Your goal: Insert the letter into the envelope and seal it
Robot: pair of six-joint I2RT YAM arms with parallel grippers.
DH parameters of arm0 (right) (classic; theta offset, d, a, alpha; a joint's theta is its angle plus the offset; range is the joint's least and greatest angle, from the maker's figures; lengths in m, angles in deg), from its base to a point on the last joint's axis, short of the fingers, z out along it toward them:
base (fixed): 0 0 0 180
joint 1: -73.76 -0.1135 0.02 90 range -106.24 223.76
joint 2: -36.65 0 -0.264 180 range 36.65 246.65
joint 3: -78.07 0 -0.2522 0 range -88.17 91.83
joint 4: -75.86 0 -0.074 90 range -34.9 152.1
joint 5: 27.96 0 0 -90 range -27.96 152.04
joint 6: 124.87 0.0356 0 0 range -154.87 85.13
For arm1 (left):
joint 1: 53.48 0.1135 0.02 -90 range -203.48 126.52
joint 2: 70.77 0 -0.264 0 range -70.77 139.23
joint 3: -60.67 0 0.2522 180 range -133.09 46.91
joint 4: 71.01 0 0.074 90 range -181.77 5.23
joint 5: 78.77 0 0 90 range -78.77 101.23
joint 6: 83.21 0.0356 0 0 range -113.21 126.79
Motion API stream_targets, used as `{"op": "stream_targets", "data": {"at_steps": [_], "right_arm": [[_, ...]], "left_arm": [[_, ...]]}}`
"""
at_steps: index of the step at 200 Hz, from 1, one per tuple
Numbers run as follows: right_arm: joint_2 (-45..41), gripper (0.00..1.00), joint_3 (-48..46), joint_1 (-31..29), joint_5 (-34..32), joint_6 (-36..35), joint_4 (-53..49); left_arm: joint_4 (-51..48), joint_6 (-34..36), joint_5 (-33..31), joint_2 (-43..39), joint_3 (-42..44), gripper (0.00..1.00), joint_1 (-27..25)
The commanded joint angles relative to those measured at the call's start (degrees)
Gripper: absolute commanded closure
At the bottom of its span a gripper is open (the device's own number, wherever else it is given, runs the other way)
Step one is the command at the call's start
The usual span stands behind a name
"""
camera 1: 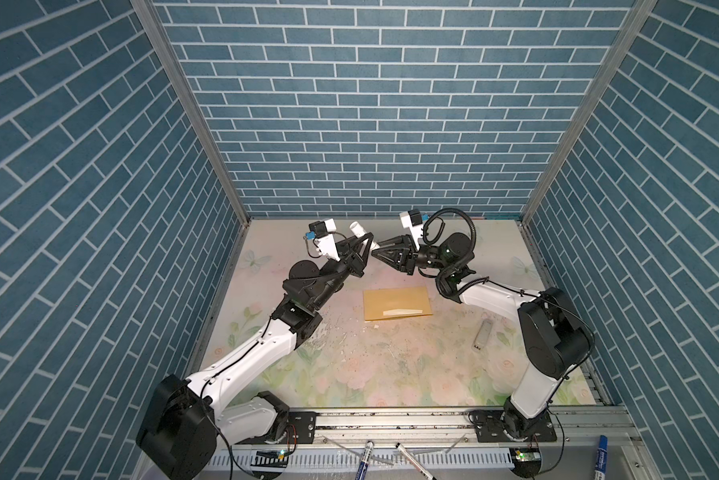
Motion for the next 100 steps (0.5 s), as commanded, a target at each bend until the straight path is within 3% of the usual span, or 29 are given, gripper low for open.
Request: {"op": "stream_targets", "data": {"at_steps": [1,22,50,75,100], "right_arm": [[-2.89,0.88,2.4,0.98,-2.49,-0.97,-1.14],[-7.14,0.65,-0.29,0.52,-7.35,-15.91,-13.34],[-14.72,0.37,-6.27,-1.1,-22.18,-37.65,-23.91],[-19.14,0.27,-11.8,-4.4,-35.72,-51.86,-22.42],[-20.18,0.25,-14.12,-8.06,-43.44,-61.38,-20.24]], "left_arm": [[-3.64,-0.85,0.48,0.2,0.06,1.0,-0.32],[-6.92,-5.32,-2.42,0.21,-1.71,1.0,-0.35],[-7.82,-9.27,-3.57,-0.05,-2.81,1.0,-0.32],[-7.72,-11.56,-3.78,-0.13,-3.1,1.0,-0.32],[-7.0,-13.09,-3.92,-0.15,-3.1,1.0,-0.32]]}}
